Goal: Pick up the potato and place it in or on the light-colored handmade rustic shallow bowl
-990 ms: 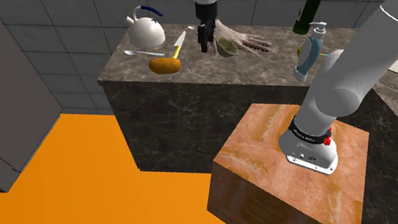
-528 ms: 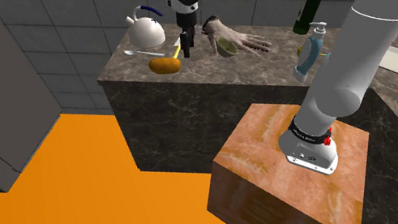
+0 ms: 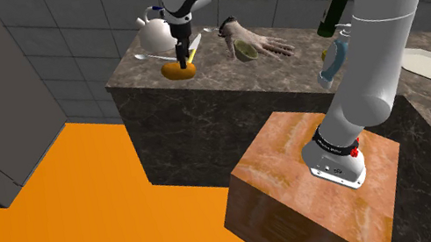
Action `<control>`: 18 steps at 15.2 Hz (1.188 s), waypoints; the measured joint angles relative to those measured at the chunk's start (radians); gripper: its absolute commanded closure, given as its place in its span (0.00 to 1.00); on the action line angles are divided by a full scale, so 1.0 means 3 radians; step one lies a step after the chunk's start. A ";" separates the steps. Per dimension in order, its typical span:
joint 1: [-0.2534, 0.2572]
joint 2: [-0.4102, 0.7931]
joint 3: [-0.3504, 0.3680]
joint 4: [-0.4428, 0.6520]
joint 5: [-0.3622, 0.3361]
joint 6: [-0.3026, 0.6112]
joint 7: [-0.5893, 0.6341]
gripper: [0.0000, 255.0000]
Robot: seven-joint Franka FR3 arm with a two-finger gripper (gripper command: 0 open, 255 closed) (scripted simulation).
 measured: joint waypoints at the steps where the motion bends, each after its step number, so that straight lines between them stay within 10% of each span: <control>1: 0.0000 0.0023 0.0003 -0.0012 0.0004 0.0036 -0.0009 0.00; 13: 0.0000 0.0155 0.0014 -0.0134 0.0025 0.0291 -0.0027 0.00; 14: 0.0000 0.0155 0.0014 -0.0134 0.0025 0.0291 -0.0027 1.00; 18: 0.0000 0.0152 0.0013 -0.0135 0.0024 0.0291 -0.0027 1.00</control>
